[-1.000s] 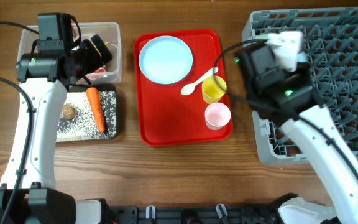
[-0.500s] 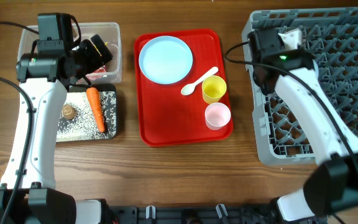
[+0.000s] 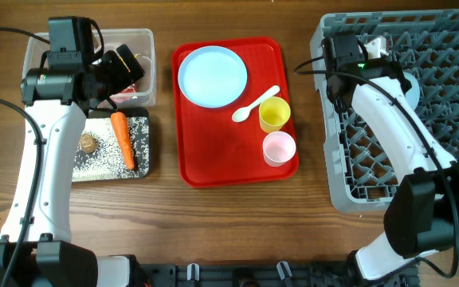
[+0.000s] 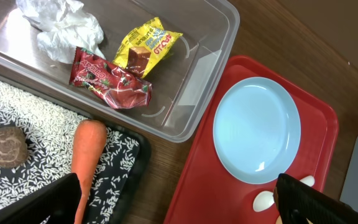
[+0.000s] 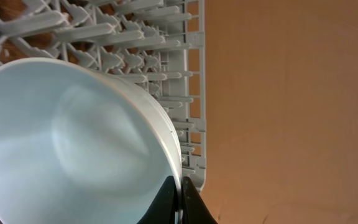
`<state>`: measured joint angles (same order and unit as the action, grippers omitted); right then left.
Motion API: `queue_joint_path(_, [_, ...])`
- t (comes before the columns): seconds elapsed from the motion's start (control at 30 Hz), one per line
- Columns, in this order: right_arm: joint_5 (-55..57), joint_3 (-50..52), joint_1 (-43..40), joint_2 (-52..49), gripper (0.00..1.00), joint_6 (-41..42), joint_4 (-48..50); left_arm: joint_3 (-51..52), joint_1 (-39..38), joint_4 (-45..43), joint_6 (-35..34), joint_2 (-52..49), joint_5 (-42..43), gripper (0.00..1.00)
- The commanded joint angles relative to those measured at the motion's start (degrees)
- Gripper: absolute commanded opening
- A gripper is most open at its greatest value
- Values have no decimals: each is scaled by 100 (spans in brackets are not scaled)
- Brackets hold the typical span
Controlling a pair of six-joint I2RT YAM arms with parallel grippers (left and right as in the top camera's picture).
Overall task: Sort waste into correct bins and load items into the dishwasher rack
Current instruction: 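Carry the light-blue bowl to the rack and place it in, then move the right gripper to the white plate and grasp its edge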
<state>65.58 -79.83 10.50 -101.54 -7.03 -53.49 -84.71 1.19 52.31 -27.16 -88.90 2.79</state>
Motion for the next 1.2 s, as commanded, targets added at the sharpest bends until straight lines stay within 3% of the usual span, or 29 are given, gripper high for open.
queue_joint_path(0.0, [-92, -31, 190, -114, 4, -31, 44, -4, 22, -7, -50, 72, -79, 100])
queue_joint_path(0.5, [-638, -31, 472, -114, 4, 319, -566, -4, 22, -7, -50, 72, -76, 100])
queue_joint_path(0.53, [-778, -31, 476, -114, 10, 317, -612, -4, 22, -7, -50, 72, -76, 100])
queue_joint_path(0.67, [-1482, -31, 509, -114, 48, 638, -835, -4, 22, -7, -50, 72, -76, 100])
queue_joint_path(0.73, [-1893, -31, 511, -111, 57, 859, -916, -4, 22, -7, -50, 72, -76, 100])
queue_joint_path(0.87, [-2430, -33, 627, -109, 61, 1069, -1143, -4, 22, -7, -50, 72, -76, 100])
queue_joint_path(1.17, [-2474, -278, 1355, 44, 67, 1401, -1521, -4, 22, -7, -50, 72, -76, 100])
